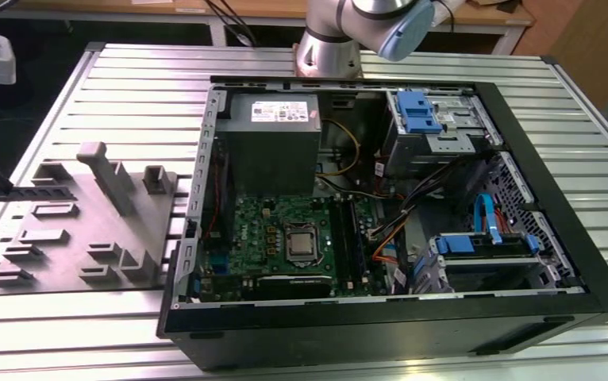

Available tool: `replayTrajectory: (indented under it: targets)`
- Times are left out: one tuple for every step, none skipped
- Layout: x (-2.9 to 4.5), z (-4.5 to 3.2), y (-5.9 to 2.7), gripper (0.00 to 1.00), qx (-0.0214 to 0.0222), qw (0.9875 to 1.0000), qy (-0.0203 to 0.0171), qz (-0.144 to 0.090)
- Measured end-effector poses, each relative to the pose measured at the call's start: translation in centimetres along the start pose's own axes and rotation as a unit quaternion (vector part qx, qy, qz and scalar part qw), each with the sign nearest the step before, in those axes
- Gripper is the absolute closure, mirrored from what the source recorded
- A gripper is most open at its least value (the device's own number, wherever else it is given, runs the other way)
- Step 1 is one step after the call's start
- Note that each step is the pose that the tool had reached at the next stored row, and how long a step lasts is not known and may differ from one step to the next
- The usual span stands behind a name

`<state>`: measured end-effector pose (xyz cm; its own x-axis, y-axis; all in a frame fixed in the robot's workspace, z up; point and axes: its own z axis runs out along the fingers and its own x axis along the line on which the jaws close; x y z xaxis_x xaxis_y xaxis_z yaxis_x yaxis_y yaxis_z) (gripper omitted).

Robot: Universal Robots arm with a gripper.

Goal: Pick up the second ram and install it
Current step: 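Pick up the second ram and move it above second insertion slot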

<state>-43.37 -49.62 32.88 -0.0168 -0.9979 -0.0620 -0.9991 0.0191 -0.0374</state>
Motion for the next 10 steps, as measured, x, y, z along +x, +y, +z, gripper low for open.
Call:
replayTrajectory:
  targets:
    - [-0.01, -0.21, -0.01, 0.89, 0.0003, 1.0000, -0.0004, 0.000]
    - [-0.03, -0.42, -0.02, 0.89, 0.0007, 1.0000, -0.0008, 0.000]
    - [-0.04, -0.64, -0.03, 0.89, 0.0010, 1.0000, -0.0011, 0.000]
    - [-0.06, -0.88, -0.04, 0.89, 0.0013, 1.0000, -0.0013, 0.001]
    - [-0.08, -1.15, -0.04, 0.89, 0.0016, 1.0000, -0.0015, 0.001]
    - [-0.09, -1.40, -0.06, 0.89, 0.0019, 1.0000, -0.0017, 0.001]
    - [-0.11, -1.64, -0.07, 0.89, 0.0022, 1.0000, -0.0019, 0.001]
    - [-0.13, -1.81, -0.07, 0.89, 0.0026, 1.0000, -0.0027, 0.001]
    - [-0.15, -1.98, -0.08, 0.89, 0.0029, 1.0000, -0.0036, 0.001]
    - [-0.16, -2.21, -0.08, 0.89, 0.0033, 1.0000, -0.0039, 0.001]
